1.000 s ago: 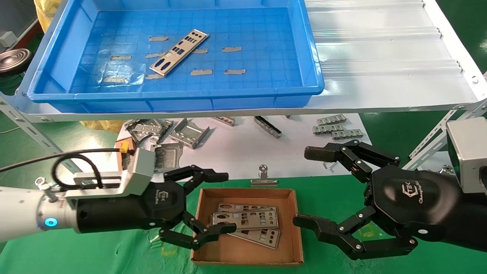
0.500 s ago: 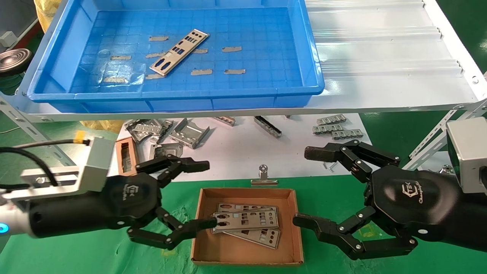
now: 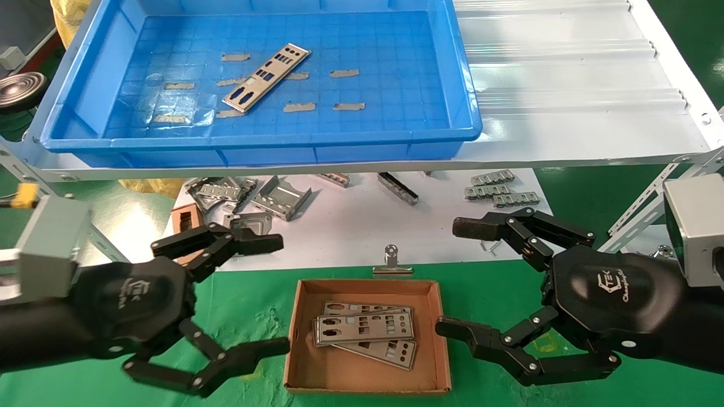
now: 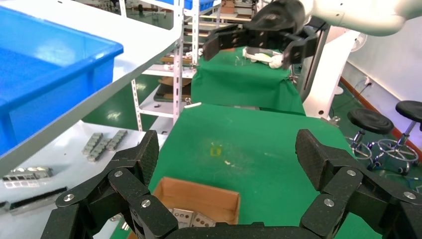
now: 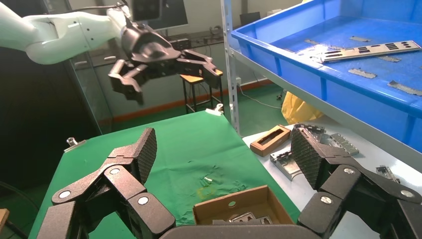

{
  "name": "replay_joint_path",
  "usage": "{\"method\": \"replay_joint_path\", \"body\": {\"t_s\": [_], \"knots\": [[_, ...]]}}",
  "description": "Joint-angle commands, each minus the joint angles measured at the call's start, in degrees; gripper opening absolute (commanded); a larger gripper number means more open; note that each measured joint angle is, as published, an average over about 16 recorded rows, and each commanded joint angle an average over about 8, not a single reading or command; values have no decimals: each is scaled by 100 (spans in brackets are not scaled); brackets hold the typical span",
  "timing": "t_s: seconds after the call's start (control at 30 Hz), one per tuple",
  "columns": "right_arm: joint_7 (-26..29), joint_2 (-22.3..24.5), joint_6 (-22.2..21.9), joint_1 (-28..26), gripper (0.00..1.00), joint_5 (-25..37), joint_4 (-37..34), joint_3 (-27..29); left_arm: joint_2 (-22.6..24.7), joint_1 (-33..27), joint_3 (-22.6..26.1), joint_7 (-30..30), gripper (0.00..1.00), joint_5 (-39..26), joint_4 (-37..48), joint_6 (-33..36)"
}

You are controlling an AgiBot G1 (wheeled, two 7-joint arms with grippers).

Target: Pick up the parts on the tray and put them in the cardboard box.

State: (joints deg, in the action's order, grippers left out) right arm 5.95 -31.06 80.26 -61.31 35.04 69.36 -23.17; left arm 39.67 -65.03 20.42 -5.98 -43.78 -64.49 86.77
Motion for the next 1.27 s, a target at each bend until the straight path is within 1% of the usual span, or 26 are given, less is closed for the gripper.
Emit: {"method": "replay_joint_path", "body": {"t_s": [0.03, 0.3, 0.47, 1.27], "knots": [[0, 0, 0, 0, 100, 0, 0, 0, -107, 80, -101, -110, 100, 44, -210, -25], [0, 0, -1, 0, 100, 0, -1, 0, -470, 350, -446, -472, 100, 196, -923, -104], [0, 0, -2, 1, 100, -1, -2, 0, -559, 418, -533, -538, 100, 240, -1095, -121], [0, 1, -2, 1, 100, -1, -2, 0, -473, 354, -448, -478, 100, 200, -923, -112]]}}
